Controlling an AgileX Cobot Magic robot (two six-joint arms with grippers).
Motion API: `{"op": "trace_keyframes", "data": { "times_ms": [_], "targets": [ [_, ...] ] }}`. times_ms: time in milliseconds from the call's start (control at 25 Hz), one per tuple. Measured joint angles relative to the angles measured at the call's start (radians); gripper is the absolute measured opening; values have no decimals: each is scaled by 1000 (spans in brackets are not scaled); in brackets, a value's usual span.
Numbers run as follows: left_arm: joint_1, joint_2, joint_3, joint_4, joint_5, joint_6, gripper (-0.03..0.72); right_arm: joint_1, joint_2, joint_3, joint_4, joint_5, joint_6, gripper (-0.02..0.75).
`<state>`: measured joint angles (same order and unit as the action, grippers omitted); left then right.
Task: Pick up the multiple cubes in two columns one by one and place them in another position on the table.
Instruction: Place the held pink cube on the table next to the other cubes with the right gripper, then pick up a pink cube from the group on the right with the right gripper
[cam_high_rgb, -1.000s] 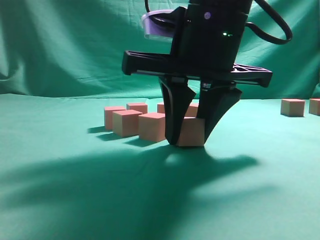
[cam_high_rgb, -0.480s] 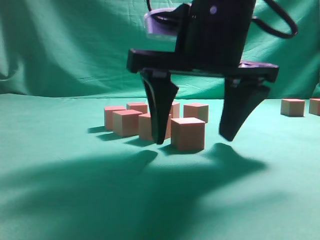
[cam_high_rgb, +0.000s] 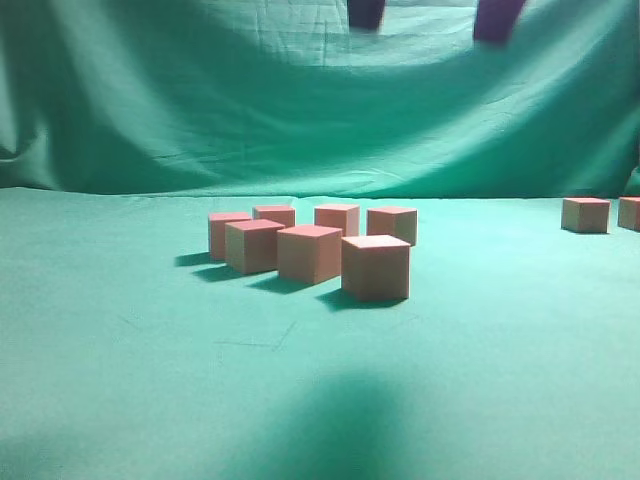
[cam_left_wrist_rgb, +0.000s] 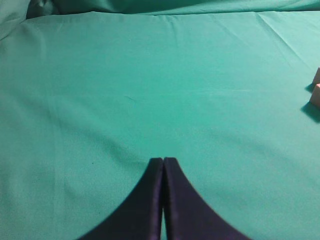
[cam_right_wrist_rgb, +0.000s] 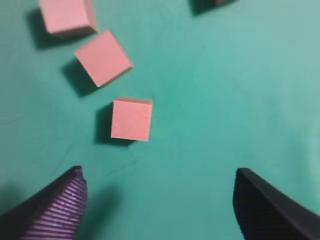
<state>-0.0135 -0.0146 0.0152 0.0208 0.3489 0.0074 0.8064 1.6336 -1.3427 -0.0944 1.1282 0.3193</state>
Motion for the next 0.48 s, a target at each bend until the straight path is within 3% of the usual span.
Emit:
{"op": "trace_keyframes", "data": {
  "times_ms": [40, 280, 480],
  "targets": [
    [0, 0, 0, 0, 0, 0, 0, 0, -27, -25, 0, 23, -12, 558],
    [0, 0, 0, 0, 0, 0, 0, 0, -222, -131, -24, 56, -60, 557],
    [0, 0, 0, 0, 0, 0, 0, 0, -388, -138, -179, 95, -20, 557]
  ]
}}
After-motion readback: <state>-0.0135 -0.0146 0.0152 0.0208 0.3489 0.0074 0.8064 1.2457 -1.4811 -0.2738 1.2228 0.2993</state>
